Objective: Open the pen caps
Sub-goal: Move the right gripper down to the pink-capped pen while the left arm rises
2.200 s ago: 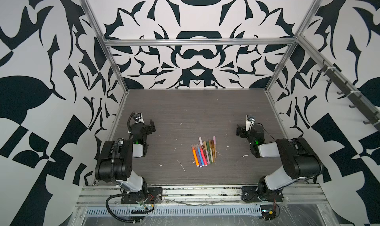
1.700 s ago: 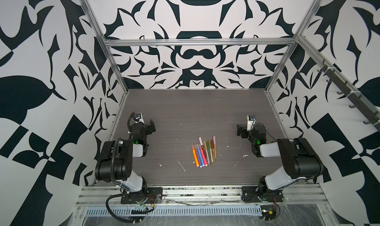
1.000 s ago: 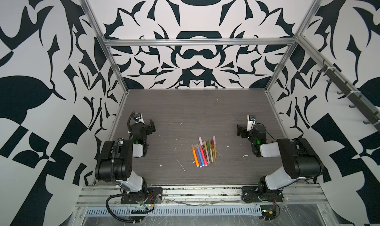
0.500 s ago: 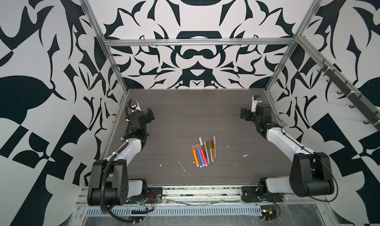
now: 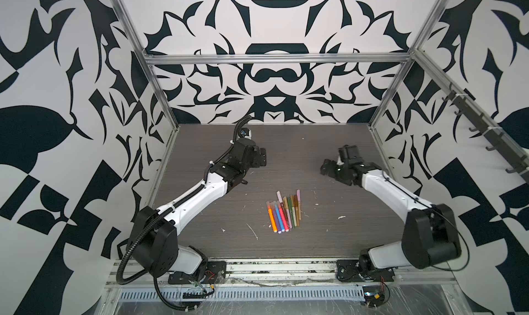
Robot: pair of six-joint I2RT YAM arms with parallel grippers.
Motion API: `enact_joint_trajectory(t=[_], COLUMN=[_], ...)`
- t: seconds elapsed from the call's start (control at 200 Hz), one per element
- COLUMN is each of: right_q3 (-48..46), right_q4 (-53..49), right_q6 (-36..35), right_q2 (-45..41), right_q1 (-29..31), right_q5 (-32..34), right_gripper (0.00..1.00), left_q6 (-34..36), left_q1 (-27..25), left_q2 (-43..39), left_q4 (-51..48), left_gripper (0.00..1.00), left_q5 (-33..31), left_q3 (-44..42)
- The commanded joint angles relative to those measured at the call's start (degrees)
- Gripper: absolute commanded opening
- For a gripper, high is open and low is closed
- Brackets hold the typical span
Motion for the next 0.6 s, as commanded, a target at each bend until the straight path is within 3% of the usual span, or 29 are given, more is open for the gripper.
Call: enact_joint_trajectory(t=[0.0, 0.08, 0.18, 0.35, 0.595], right_q3=[2.00, -0.20, -3.64, -6.96, -7.94], right_q4=[-10.78, -11.23, -10.72, -11.44, -9.66], right_q6=[-2.36, 0.45, 3.29, 4.86, 5.28], right_q2=[-0.20, -1.18, -3.79, -5.90, -1.29], right_q1=[12.15, 15.35, 16.96, 18.26, 18.44], right_q5=[0.37, -0.91, -2.65, -3.22, -6.18], right_gripper=[0.83, 0.69, 0.52, 0.47, 0.36], left_q6=[-9.79, -14.87, -16.35, -19.80, -24.14], left_q1=[0.47, 0.78, 2.92, 5.20, 8.55], left_q2=[-1.41, -3.15, -4.74, -4.75, -4.80], left_q4=[-11.55, -14.87, -15.46, -18.30, -15.28], left_gripper=[0.99, 0.99, 0.99, 0.99, 0.99], left_q5=[-5.63, -9.63, -4.79, 2.23, 10.52], left_q3=[0.09, -1.21, -2.78, -3.08, -5.01])
